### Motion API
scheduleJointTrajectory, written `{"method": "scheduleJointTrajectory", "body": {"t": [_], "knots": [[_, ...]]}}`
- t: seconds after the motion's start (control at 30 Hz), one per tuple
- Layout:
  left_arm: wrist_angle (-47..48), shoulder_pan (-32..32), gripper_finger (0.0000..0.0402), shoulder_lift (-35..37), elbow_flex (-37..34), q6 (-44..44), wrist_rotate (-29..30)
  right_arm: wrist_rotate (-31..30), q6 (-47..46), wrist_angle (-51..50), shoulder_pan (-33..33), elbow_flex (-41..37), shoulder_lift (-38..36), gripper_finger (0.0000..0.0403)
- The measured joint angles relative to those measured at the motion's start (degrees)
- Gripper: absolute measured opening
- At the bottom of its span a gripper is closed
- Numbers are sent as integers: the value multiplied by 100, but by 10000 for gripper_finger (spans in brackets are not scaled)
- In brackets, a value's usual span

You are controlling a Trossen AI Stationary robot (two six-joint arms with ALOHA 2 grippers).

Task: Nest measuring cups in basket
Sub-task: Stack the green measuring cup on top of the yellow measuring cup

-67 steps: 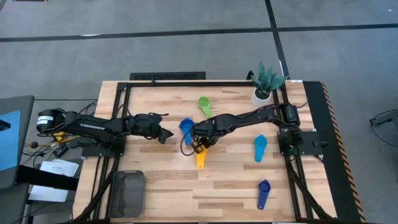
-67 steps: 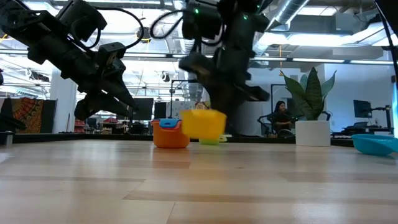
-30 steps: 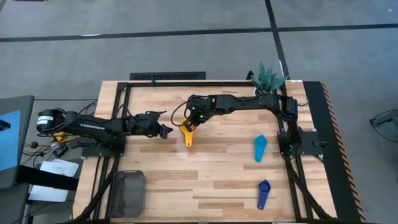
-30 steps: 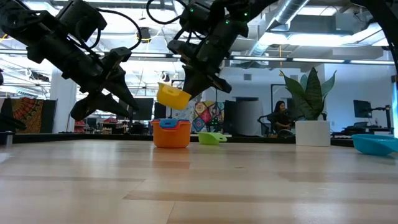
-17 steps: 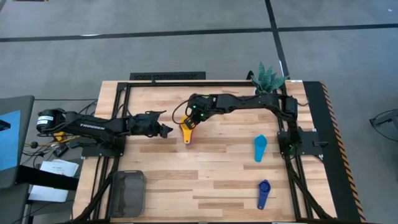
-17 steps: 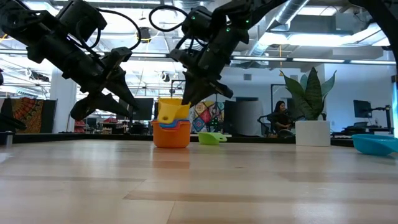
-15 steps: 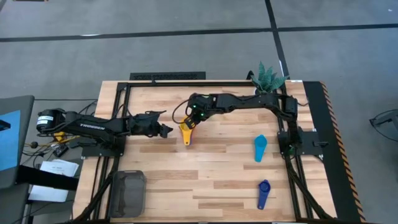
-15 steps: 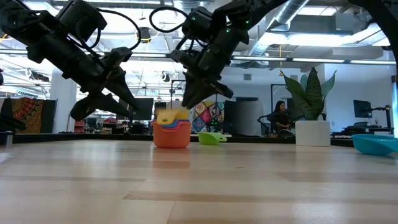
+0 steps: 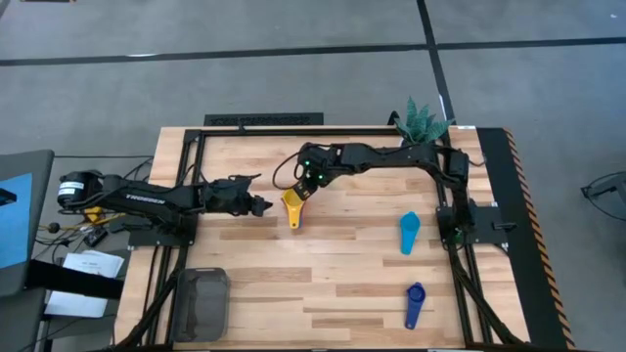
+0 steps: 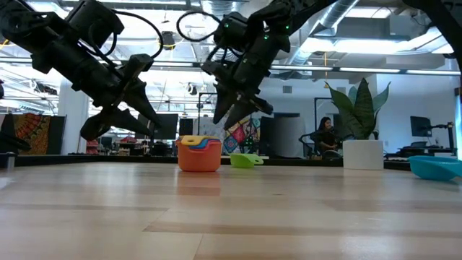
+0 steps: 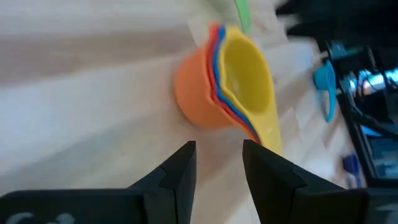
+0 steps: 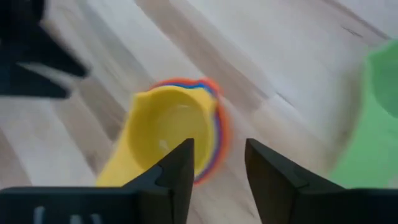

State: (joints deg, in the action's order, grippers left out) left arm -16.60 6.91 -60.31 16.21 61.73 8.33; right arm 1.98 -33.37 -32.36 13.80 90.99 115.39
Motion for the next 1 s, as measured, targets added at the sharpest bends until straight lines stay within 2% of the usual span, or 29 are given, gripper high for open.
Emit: {"method": "scheduleJointTrajectory", "body": {"t": [0.13,0.3,0.5,0.7,1.0], "knots": [[12,-364,119,-3,0,134,30,53,-2,-582,119,1,0,185],[-24,-626,119,-214,0,312,259,-322,44,-1048,306,1,0,184],[-428,-721,119,-744,0,562,258,-394,94,-1049,718,1,0,173],[-1325,-734,119,-1410,24,689,242,-629,107,-1016,1184,1,0,171],[-1443,-736,119,-2252,699,437,-42,-612,586,-759,1638,-1,6,167]]}}
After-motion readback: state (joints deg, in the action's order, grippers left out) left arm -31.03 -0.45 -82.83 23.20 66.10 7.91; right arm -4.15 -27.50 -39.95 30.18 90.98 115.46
